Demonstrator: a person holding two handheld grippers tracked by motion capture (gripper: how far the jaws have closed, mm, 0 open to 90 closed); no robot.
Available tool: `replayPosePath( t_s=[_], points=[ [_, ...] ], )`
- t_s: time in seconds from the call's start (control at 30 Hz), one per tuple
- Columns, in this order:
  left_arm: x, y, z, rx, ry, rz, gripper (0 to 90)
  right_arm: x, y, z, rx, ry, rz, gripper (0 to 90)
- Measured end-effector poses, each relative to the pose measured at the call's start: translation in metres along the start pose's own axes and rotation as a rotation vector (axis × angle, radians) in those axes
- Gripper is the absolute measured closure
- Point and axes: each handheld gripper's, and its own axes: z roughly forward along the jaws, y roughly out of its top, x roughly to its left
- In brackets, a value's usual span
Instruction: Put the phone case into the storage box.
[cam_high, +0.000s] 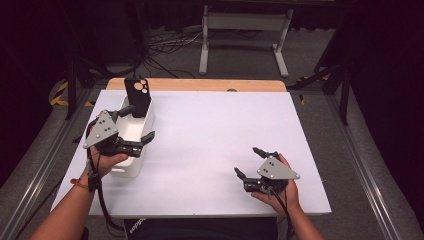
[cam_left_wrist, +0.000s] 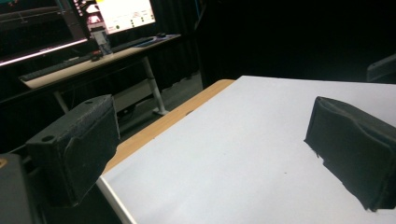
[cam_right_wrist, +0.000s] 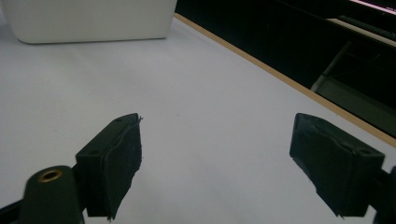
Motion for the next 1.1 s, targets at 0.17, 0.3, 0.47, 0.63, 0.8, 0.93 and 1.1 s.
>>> replayPosePath(
  t_s=[0.17,0.3,0.47,0.63,0.8,0.93,1.1],
  points=[
    [-0.010,-0.001,-0.001,0.001,-0.020,0.009,4.1,0.000,0.000,-0.002,-0.002,0.000,0.002,17.6],
    [-0.016,-0.003,-0.005,-0.006,-0.033,0.006,4.1,0.000,0.000,-0.003,-0.004,-0.003,-0.004,17.6],
    [-0.022,-0.006,-0.006,0.002,-0.054,0.013,3.9,-0.001,-0.001,-0.003,-0.001,-0.001,-0.004,17.6],
    [-0.030,-0.012,-0.006,0.008,-0.093,0.016,3.8,-0.001,0.000,-0.003,-0.007,-0.001,-0.014,17.6],
    [-0.039,-0.019,-0.005,0.033,-0.095,0.024,3.7,0.001,0.000,-0.003,-0.007,0.004,-0.017,17.6],
    [-0.043,-0.023,-0.007,0.048,-0.097,0.036,3.7,0.002,0.001,-0.002,-0.011,0.009,-0.029,17.6],
    [-0.050,-0.027,-0.009,0.055,-0.103,0.048,3.3,0.004,0.002,-0.002,-0.021,0.012,-0.031,17.6]
  ],
)
